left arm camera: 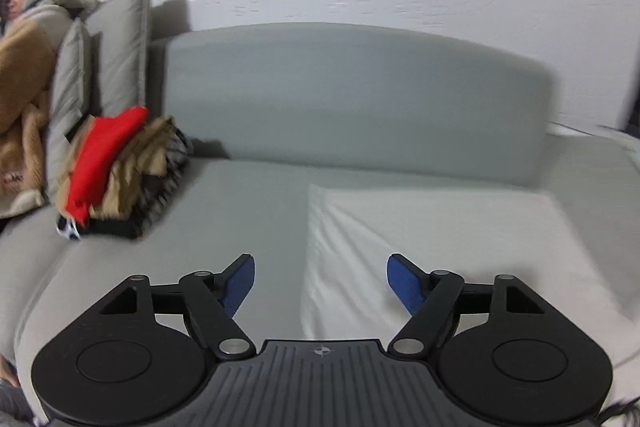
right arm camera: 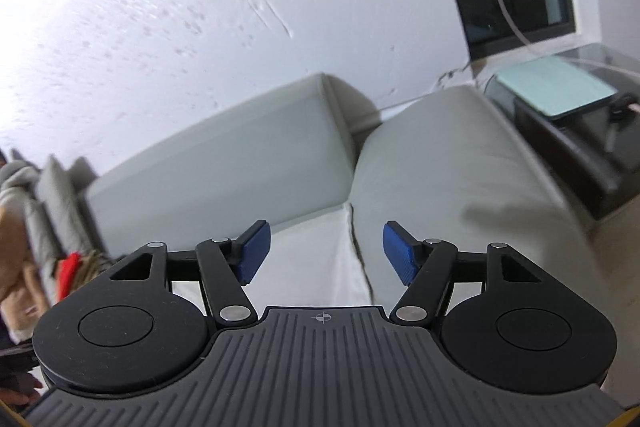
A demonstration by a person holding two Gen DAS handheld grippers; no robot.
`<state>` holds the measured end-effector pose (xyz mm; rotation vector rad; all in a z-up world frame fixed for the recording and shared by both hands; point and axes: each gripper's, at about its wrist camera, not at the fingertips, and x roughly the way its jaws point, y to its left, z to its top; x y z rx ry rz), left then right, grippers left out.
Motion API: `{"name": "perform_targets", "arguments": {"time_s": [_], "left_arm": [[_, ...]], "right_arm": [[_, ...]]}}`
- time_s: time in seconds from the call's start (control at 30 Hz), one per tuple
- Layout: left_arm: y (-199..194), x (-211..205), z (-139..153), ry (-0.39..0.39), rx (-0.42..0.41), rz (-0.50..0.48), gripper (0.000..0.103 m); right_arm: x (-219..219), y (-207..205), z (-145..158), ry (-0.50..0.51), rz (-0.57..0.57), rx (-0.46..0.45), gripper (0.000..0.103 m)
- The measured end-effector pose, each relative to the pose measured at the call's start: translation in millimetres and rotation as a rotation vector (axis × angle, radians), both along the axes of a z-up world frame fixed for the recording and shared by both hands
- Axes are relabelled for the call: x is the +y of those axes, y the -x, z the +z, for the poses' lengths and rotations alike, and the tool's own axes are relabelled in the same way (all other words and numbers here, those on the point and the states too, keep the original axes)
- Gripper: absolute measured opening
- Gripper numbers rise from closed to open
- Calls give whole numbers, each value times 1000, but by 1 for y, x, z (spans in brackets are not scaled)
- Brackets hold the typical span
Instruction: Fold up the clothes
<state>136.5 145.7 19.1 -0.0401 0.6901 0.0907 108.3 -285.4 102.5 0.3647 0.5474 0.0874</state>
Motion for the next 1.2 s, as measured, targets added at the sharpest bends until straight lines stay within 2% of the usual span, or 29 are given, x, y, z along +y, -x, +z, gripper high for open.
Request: {"name": "perform_targets", "arguments": {"time_s": [0.1,0.17,0.23,0.27,0.33,0.4,0.47,0.5,0.6,0.67,0.77,0.9,0.93,1.07,1.2], "left_arm": [[57,-19,5,59,-5,-90,77],[85,-33,-6,60,17,-133,77],[104,-52,-28,51,46,-179,76],[108,-60,-41,54,71,-184,74],[118,-75,-67,62,121,-196,69],[124,-88,-90,98,188,-206,59],[130,-103,-105,132,240,-232,59],[137,-115,-107,112,246,-252,60],[154,-144,-112,-8,256,-298,63],[155,-151,-113,-42,260,-312,66],[157,-153,-117,-39,268,-313,70],[156,-148,-117,-22,261,-277,70],[156,-147,-117,-19,259,-266,70],[148,-144,-119,-12,259,-241,70],[139,-142,-125,-11,259,-226,70]], "right_arm": [[-24,53,-3,-4,-8,31,76],[-35,83,-22,-46,-27,66,76],[-40,105,-50,-93,-36,115,68],[-41,114,-67,-114,-36,145,66],[-38,118,-104,-126,-46,194,52],[-27,126,-128,-114,-46,217,52],[-14,133,-142,-78,-19,221,52],[-7,134,-147,-52,-1,219,52],[2,145,-153,4,21,217,52],[1,146,-157,-1,20,223,52],[0,146,-161,-7,23,220,54],[-8,141,-163,-28,-1,206,67],[-11,137,-164,-35,-10,205,68],[-28,113,-159,-50,-59,174,68],[-53,82,-150,-61,-140,112,58]]}}
